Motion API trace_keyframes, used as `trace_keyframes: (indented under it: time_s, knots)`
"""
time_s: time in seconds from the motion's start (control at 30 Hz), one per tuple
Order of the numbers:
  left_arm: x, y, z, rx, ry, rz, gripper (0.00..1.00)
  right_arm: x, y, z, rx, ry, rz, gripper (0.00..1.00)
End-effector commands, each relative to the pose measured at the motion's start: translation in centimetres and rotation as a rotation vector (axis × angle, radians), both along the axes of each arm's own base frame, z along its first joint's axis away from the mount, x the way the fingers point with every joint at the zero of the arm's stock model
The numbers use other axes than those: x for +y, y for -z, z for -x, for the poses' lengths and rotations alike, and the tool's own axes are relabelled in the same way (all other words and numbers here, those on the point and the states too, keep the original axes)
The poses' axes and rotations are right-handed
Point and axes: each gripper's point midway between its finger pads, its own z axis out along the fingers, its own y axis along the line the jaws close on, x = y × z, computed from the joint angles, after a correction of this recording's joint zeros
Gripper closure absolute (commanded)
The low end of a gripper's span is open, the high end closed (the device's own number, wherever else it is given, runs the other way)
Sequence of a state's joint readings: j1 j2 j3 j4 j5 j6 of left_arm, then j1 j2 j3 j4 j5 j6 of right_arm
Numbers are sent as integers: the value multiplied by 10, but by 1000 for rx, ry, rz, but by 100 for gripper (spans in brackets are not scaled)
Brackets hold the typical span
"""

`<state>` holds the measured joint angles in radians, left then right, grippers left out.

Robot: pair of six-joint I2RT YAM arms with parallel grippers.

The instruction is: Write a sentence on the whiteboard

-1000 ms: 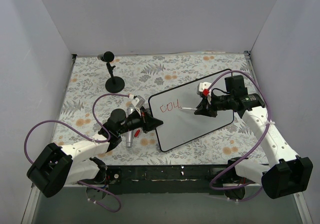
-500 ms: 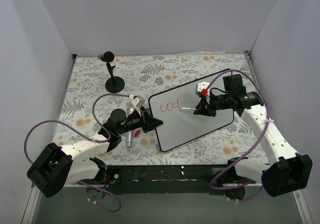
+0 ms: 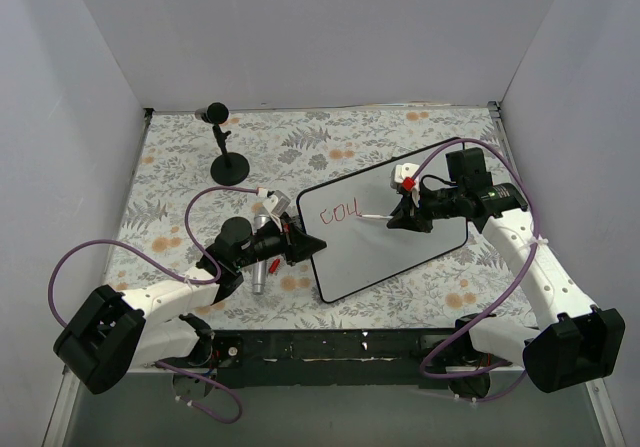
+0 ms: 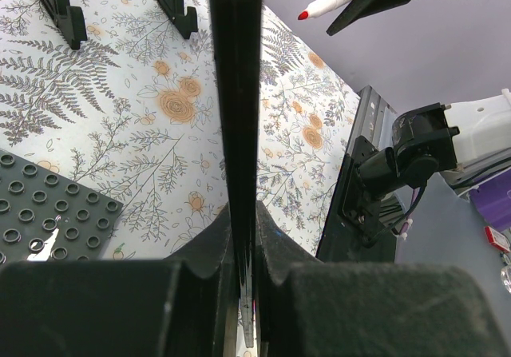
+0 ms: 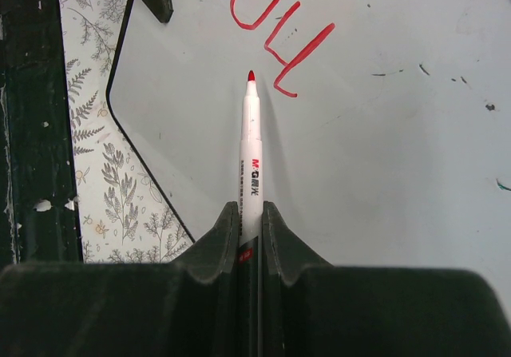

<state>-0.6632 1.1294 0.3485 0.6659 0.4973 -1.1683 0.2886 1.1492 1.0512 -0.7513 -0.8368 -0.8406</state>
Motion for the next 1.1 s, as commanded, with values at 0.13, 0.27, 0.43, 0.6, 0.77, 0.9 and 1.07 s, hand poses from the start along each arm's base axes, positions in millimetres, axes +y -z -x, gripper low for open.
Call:
trace_keyframes:
  time_s: [0.13, 0.27, 0.43, 0.6, 0.77, 0.9, 1.07]
  knots:
    - [2, -4, -1, -52, -8, -4, 100, 3, -17, -4, -51, -1, -26, 99]
    - [2, -1, -1, -50, -8, -8, 100, 4, -17, -4, -49, -2, -26, 99]
    - [2, -3, -1, -53, -9, -5, 100, 4, -17, -3, -43, -7, -30, 99]
    - [2, -4, -1, -56, -8, -1, 100, 6, -19, -1, -48, -26, -43, 99]
    - [1, -4, -1, -54, -5, 1, 100, 9, -21, 2, -49, -47, -60, 99]
    - [1, -5, -1, -56, -5, 3, 100, 11, -23, 8, -54, -85, -81, 99]
    - [2, -7, -1, -60, -7, 6, 100, 11, -24, 7, -64, -92, -77, 99]
